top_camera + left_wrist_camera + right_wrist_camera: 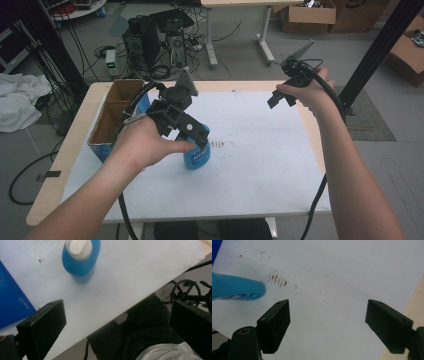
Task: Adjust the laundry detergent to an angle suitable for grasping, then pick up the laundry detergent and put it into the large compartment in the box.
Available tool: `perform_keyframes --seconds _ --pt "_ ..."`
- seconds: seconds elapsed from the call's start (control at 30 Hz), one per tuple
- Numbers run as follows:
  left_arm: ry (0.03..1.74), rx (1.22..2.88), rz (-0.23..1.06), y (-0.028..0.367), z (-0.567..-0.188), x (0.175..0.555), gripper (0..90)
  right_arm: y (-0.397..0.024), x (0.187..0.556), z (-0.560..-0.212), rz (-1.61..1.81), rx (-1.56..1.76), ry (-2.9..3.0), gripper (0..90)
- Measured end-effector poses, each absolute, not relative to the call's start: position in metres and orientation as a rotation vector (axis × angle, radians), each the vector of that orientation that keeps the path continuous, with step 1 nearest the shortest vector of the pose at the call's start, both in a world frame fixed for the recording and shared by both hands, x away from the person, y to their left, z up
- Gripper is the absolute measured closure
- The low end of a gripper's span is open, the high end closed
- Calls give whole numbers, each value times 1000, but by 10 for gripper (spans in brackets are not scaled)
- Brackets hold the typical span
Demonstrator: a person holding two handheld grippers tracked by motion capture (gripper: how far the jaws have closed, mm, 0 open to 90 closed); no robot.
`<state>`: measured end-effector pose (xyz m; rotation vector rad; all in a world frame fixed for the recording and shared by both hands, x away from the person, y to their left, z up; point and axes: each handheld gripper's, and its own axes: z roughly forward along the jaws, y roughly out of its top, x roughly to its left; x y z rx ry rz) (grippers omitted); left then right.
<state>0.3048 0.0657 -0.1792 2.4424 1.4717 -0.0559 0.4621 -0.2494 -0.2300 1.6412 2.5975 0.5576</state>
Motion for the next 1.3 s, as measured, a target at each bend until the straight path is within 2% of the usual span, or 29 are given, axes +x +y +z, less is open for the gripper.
perform_keyframes --seconds 1.3 --pt "1444 2439 -58 73 -175 304 14 -252 460 -229 563 1631 2591 201"
